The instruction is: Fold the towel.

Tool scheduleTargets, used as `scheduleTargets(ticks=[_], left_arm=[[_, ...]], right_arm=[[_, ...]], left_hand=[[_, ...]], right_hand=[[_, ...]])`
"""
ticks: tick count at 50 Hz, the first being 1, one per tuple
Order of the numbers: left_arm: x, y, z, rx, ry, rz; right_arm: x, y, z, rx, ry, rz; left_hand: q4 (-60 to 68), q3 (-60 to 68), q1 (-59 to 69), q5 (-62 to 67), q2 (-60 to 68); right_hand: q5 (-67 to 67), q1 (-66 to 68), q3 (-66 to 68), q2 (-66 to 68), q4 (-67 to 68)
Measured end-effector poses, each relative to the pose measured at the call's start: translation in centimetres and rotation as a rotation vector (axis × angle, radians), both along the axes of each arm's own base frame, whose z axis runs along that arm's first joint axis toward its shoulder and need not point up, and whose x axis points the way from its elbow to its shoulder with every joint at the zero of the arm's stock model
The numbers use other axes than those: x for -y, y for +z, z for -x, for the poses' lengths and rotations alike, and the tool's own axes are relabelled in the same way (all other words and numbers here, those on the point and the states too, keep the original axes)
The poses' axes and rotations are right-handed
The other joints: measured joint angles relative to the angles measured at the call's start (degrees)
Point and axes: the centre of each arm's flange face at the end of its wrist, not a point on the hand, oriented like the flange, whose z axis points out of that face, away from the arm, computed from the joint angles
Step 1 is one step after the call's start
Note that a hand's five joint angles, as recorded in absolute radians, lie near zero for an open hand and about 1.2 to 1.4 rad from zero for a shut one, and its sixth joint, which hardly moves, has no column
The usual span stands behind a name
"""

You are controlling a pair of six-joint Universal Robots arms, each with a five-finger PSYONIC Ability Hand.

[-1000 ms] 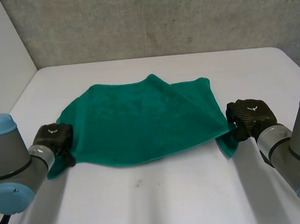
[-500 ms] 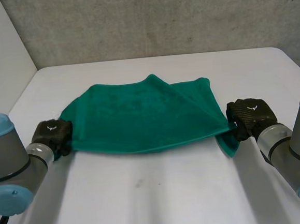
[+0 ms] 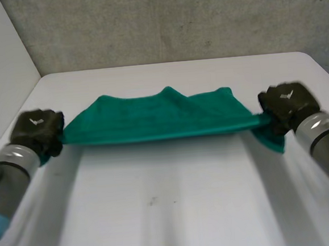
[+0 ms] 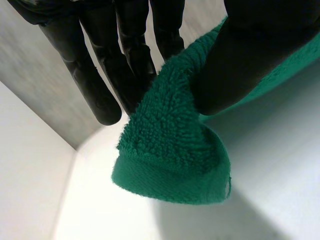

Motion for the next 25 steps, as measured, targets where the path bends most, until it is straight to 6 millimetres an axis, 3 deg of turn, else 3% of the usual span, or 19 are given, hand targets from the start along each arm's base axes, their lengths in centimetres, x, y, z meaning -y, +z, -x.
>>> scheduleTargets(ticks=[7,10,16,23,25], left_arm=[[-4.4,5.7,-0.8,0.021,-0.009,0.078],[-5.5,6.5,-0.9,0.026,-0.011,0.075],[-5.9,5.3,-1.0,0.048,-0.017,-0.005],[-2.8,-1.4,-0.5,0.135,-0.024,-0.246],[-2.3,-2.0,-0.4,0.144,-0.024,-0.260]], right_arm=[[-3.7,6.4,1.0,-0.182,0.047,0.090],[-5.4,7.3,1.4,-0.260,0.076,0.058],[-6.8,6.0,1.6,-0.399,0.140,-0.063],[-4.4,0.5,0.8,-0.503,0.208,-0.263],[-3.8,-0.3,0.6,-0.510,0.211,-0.285]], left_hand=[[0.20,0.00,0.00,0.00,0.03],[0.20,0.00,0.00,0.00,0.03],[0.21,0.19,0.00,0.00,0.08],[0.23,0.19,0.00,0.00,0.10],[0.23,0.20,0.00,0.00,0.10]], right_hand=[[0.00,0.00,0.22,0.00,0.02],[0.24,0.00,0.22,0.00,0.02],[0.35,0.00,0.22,0.00,0.02],[0.35,0.00,0.22,0.00,0.02],[0.35,0.00,0.22,0.00,0.02]])
